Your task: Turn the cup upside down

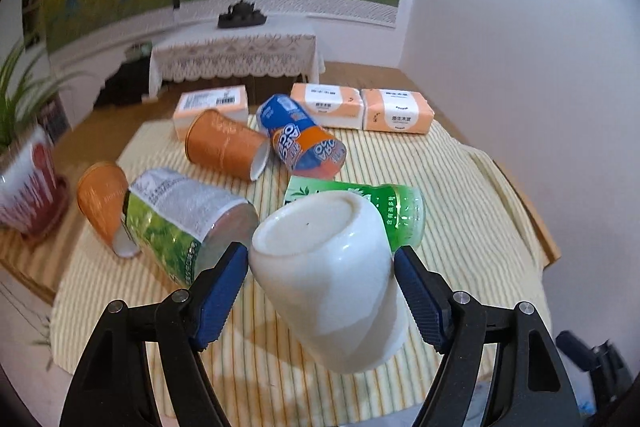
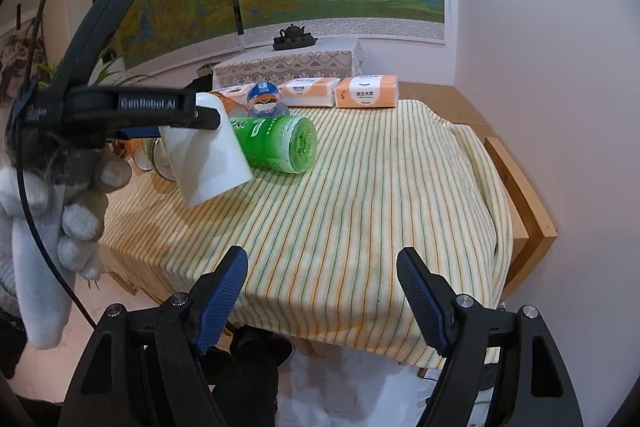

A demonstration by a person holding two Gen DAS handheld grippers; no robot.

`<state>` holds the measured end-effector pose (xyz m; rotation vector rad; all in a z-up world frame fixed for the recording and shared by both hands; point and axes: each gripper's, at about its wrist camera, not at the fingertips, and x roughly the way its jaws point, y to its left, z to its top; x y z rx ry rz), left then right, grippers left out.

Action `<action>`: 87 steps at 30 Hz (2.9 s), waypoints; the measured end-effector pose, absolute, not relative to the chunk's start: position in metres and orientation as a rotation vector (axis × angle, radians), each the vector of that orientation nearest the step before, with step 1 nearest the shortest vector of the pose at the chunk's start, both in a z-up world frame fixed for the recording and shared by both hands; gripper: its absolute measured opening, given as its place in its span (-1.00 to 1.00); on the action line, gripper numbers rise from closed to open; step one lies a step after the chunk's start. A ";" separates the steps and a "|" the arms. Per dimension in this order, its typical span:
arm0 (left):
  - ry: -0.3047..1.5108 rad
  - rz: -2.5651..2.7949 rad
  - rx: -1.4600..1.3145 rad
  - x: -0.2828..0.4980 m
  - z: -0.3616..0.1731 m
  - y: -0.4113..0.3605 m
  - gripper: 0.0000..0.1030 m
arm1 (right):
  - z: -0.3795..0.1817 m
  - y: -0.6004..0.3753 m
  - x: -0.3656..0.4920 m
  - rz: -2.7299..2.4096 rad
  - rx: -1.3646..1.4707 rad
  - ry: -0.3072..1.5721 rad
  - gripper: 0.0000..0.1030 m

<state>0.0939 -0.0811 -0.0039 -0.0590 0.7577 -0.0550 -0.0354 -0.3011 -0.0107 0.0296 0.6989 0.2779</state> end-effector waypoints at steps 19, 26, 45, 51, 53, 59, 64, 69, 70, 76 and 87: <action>0.616 -0.041 0.073 0.070 -0.013 -0.107 0.51 | 0.007 -0.302 -0.053 0.120 0.046 0.541 0.43; 0.588 -0.053 0.072 0.067 -0.015 -0.107 0.51 | 0.011 -0.306 -0.059 0.047 0.061 0.484 0.43; 0.558 -0.137 0.022 0.047 -0.022 -0.109 0.51 | 0.013 -0.307 -0.062 0.033 0.077 0.478 0.43; 0.566 -0.148 0.022 0.046 -0.026 -0.110 0.63 | 0.013 -0.307 -0.062 0.034 0.078 0.478 0.43; 0.570 -0.148 0.015 0.046 -0.026 -0.109 0.65 | 0.013 -0.307 -0.063 0.034 0.079 0.479 0.43; 0.535 -0.161 -0.004 0.038 -0.015 -0.101 0.79 | 0.015 -0.306 -0.065 0.038 0.083 0.484 0.43; 0.507 -0.148 -0.027 0.021 -0.004 -0.090 0.79 | 0.018 -0.303 -0.067 0.041 0.084 0.476 0.43; 0.474 -0.130 -0.046 -0.003 0.008 -0.075 0.80 | 0.022 -0.295 -0.070 0.045 0.081 0.456 0.54; 0.468 -0.125 -0.048 -0.008 0.010 -0.072 0.82 | 0.023 -0.292 -0.072 0.040 0.078 0.446 0.55; 0.418 -0.102 -0.050 -0.038 0.019 -0.056 0.86 | 0.026 -0.281 -0.076 0.050 0.086 0.421 0.64; 0.373 -0.034 -0.074 -0.081 0.024 -0.027 0.93 | 0.035 -0.264 -0.089 0.047 0.096 0.361 0.91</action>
